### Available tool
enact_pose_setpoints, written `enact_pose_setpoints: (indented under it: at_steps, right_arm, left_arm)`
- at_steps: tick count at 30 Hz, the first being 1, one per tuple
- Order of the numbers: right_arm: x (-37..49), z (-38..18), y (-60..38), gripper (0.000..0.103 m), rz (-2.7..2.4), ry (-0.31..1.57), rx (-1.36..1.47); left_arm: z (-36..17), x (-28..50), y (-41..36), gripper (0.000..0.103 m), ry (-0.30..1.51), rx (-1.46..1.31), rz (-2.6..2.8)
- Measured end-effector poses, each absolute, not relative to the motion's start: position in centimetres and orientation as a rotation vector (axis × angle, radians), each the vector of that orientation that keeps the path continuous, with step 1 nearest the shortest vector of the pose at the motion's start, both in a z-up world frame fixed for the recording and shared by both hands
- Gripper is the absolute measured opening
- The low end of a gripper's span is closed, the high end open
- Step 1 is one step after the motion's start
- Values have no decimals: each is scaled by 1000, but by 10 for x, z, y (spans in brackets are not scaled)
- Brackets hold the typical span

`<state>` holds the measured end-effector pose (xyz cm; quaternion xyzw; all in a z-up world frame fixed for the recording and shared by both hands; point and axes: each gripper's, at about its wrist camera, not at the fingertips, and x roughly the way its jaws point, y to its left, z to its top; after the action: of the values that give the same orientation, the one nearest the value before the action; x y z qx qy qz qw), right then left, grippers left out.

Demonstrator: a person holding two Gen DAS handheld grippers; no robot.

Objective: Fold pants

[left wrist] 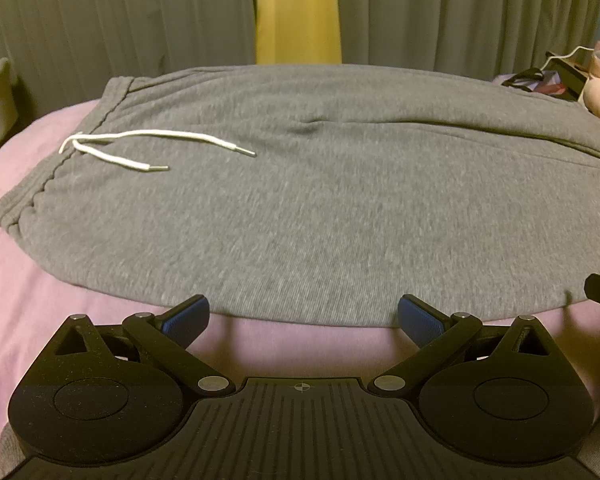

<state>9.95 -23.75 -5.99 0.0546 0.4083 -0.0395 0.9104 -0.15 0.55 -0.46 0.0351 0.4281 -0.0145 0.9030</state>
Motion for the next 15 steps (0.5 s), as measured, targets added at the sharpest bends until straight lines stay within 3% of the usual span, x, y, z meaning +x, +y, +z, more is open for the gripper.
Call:
enact_pose_setpoints:
  at_steps: [15]
  right_arm:
    - [100, -60, -238, 99, -82, 844, 112]
  left_arm:
    - [-5, -1, 6, 103, 891, 67, -29]
